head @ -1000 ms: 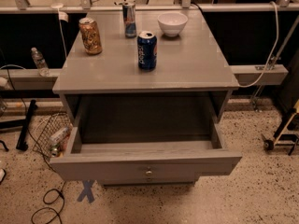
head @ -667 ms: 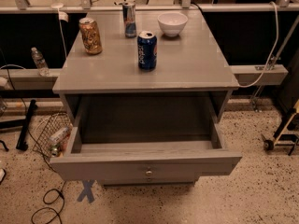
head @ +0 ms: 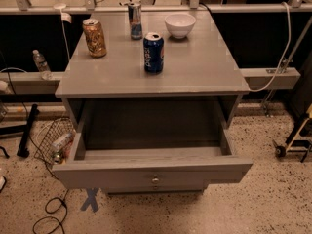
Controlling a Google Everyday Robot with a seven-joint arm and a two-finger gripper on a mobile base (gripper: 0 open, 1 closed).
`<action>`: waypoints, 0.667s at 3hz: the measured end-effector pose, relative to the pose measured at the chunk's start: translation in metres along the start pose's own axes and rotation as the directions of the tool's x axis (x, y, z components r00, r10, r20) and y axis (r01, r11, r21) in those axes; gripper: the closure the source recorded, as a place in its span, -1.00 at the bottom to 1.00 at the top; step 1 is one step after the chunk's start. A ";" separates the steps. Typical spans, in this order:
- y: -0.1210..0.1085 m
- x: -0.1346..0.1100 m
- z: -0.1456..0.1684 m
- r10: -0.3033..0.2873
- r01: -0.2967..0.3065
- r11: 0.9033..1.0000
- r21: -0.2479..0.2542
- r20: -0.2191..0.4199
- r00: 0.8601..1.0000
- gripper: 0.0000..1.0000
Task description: Close top drawer
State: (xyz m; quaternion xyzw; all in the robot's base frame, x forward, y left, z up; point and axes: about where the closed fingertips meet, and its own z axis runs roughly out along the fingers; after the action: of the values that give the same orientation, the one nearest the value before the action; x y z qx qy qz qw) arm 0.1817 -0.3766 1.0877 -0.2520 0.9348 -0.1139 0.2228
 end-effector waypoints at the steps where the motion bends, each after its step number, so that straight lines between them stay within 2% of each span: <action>1: -0.001 -0.006 -0.004 -0.008 0.008 1.000 0.018 0.017 1.000 -0.75; 2: -0.001 -0.012 -0.009 -0.018 0.016 0.999 0.037 0.033 0.999 -1.00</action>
Offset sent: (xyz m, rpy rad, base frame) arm 0.0033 0.0026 0.0059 -0.0107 -0.0228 0.0062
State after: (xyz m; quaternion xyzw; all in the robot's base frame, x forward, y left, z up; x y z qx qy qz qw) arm 0.1869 -0.3705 1.1002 -0.2577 0.9266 -0.1285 0.2419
